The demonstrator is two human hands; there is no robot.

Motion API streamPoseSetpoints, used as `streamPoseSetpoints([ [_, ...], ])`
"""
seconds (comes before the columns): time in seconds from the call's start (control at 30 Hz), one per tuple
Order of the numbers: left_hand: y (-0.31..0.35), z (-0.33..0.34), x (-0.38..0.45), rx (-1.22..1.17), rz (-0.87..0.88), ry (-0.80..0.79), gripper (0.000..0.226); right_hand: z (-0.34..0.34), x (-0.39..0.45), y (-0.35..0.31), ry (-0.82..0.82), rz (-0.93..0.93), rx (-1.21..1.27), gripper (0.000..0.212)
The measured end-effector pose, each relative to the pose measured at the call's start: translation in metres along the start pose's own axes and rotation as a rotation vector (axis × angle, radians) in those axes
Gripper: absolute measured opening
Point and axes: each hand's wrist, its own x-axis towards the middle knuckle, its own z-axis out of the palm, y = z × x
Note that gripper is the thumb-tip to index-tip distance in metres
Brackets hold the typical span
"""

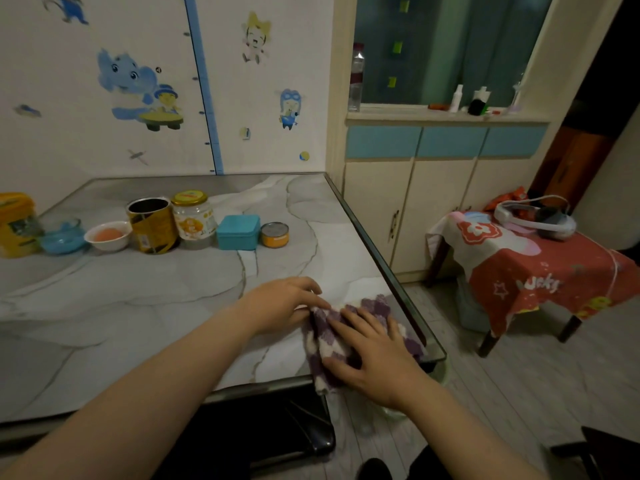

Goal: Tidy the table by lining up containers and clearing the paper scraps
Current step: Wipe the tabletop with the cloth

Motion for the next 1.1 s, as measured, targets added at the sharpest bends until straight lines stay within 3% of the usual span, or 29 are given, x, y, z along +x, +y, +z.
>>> streamPoseSetpoints([
  [0.2, 0.002, -0.007, 0.000, -0.061, -0.088, -0.123, 0.042, -0.007, -0.002, 0.013, 0.039, 0.001, 0.077, 0.080],
  [0.37, 0.012, -0.013, 0.000, -0.074, -0.179, -0.284, 0.051, -0.008, 0.001, 0.020, 0.096, 0.030, 0.103, 0.064],
  [0.5, 0.020, -0.008, 0.005, -0.180, -0.346, -0.182, 0.051, -0.020, 0.013, 0.020, 0.251, 0.122, 0.168, 0.046],
  [0.6, 0.025, -0.005, 0.008, -0.249, -0.450, -0.188, 0.055, -0.032, 0.021, 0.026, 0.163, 0.211, 0.179, 0.062],
  [0.83, 0.033, -0.012, 0.008, -0.424, -0.463, -0.083, 0.022, -0.040, 0.025, 0.032, 0.089, 0.252, 0.299, 0.076],
  [1.03, 0.040, -0.021, 0.008, -0.840, -0.506, 0.092, 0.008, -0.042, 0.030, 0.040, 0.213, 0.290, 0.566, 0.061],
  [1.1, 0.039, -0.021, 0.008, -0.990, -0.548, 0.137, 0.009, -0.039, 0.032, 0.044, 0.254, 0.305, 0.575, 0.041],
])
